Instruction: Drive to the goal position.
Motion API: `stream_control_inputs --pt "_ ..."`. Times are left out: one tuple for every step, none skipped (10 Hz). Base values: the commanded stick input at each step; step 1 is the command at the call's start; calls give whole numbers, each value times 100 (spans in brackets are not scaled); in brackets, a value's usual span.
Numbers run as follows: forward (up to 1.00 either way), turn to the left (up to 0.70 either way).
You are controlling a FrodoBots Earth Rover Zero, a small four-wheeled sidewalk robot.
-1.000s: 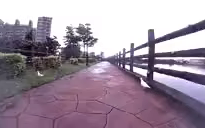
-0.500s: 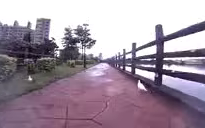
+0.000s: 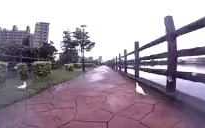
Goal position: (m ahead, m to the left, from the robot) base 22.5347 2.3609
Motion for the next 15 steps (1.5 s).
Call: stream_control_inputs --pt "0 0" --pt "0 0" --pt "0 0" --pt "93 -1" --pt "100 -1" --pt "100 -1" --pt "100 -1" --pt "100 -1" --pt "100 -1" --pt "100 -1" --pt "100 -1" --pt "100 -1" --pt "100 -1" --pt "100 -1" --pt "100 -1"
